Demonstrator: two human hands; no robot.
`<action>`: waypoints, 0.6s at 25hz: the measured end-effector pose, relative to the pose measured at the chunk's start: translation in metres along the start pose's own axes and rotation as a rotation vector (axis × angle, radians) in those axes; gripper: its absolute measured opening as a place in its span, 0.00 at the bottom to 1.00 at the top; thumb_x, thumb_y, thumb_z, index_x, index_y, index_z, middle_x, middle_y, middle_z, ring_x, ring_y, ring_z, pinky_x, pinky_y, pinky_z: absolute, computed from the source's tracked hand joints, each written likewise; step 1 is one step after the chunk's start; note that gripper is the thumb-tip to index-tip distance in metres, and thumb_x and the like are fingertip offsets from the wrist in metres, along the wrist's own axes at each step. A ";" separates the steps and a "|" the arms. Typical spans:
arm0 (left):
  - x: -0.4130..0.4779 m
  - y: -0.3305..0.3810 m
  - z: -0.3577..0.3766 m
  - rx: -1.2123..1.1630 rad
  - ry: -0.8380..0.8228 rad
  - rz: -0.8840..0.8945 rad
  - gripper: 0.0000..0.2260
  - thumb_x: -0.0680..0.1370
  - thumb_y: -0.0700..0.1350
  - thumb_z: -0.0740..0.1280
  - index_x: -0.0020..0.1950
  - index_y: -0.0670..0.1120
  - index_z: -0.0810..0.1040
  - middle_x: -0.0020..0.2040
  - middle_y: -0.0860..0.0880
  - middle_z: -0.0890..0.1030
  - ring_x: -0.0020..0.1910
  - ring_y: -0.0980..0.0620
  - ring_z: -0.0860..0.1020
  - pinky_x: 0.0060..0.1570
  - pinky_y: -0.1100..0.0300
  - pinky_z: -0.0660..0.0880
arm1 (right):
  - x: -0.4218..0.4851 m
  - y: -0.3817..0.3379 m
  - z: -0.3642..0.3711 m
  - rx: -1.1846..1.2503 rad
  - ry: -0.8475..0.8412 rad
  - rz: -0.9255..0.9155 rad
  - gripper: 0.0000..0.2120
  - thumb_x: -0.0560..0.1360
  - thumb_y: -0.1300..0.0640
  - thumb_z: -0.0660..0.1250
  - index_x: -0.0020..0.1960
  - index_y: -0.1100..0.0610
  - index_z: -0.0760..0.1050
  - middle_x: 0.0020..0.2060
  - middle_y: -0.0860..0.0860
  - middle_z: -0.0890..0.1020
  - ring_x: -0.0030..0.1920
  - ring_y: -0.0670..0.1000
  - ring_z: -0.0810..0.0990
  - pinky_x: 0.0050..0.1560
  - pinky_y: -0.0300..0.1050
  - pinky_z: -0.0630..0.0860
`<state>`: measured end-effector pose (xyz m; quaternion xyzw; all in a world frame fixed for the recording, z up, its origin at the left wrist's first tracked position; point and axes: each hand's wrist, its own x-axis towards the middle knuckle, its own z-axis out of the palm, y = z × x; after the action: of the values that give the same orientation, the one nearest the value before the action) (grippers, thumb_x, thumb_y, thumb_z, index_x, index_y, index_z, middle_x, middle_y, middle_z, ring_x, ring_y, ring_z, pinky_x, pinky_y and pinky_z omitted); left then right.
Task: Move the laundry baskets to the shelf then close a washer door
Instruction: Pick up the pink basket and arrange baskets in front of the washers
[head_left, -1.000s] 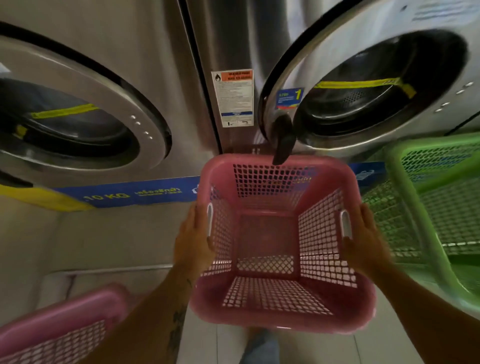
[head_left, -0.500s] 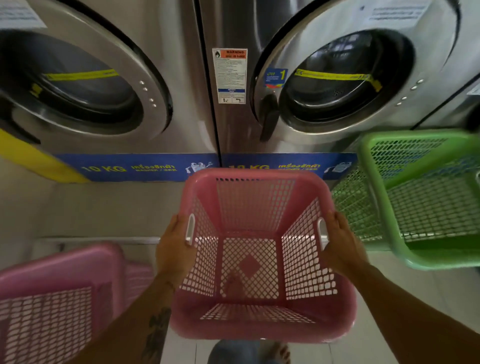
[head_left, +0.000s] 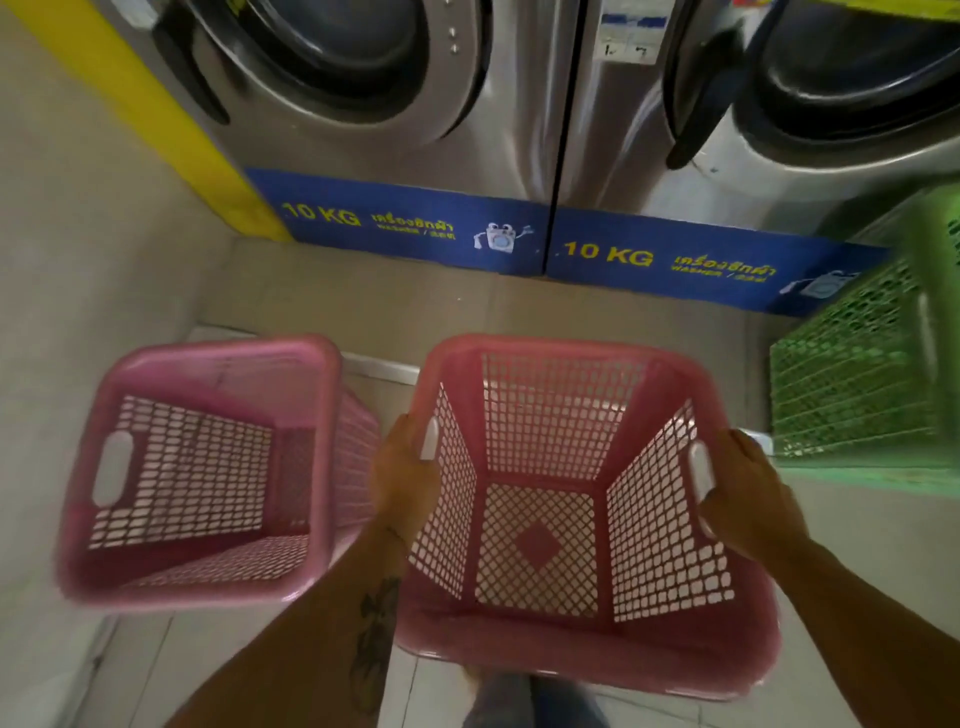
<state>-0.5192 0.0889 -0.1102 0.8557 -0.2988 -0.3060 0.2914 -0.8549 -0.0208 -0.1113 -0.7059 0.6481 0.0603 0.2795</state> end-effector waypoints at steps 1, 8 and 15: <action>0.005 -0.013 0.004 0.001 0.016 0.007 0.27 0.72 0.30 0.59 0.66 0.52 0.76 0.50 0.56 0.80 0.46 0.52 0.80 0.36 0.67 0.75 | 0.005 -0.002 0.015 -0.010 0.006 0.001 0.49 0.59 0.70 0.65 0.74 0.44 0.53 0.61 0.51 0.71 0.49 0.62 0.79 0.36 0.51 0.72; 0.018 -0.092 0.031 0.071 0.151 0.085 0.28 0.74 0.31 0.63 0.71 0.52 0.70 0.63 0.49 0.77 0.51 0.58 0.73 0.35 0.84 0.66 | 0.016 -0.017 0.101 0.024 0.128 0.024 0.40 0.68 0.65 0.69 0.74 0.50 0.54 0.72 0.52 0.63 0.56 0.67 0.77 0.48 0.64 0.77; 0.015 -0.098 0.021 0.240 -0.173 0.004 0.37 0.69 0.31 0.62 0.76 0.52 0.58 0.74 0.52 0.61 0.57 0.48 0.75 0.49 0.50 0.81 | 0.010 -0.022 0.099 0.102 0.038 0.013 0.40 0.63 0.67 0.67 0.72 0.52 0.59 0.65 0.55 0.69 0.59 0.61 0.75 0.42 0.52 0.76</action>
<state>-0.4918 0.1361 -0.1956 0.8542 -0.3590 -0.3401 0.1606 -0.8052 0.0169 -0.1914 -0.6875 0.6599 0.0155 0.3026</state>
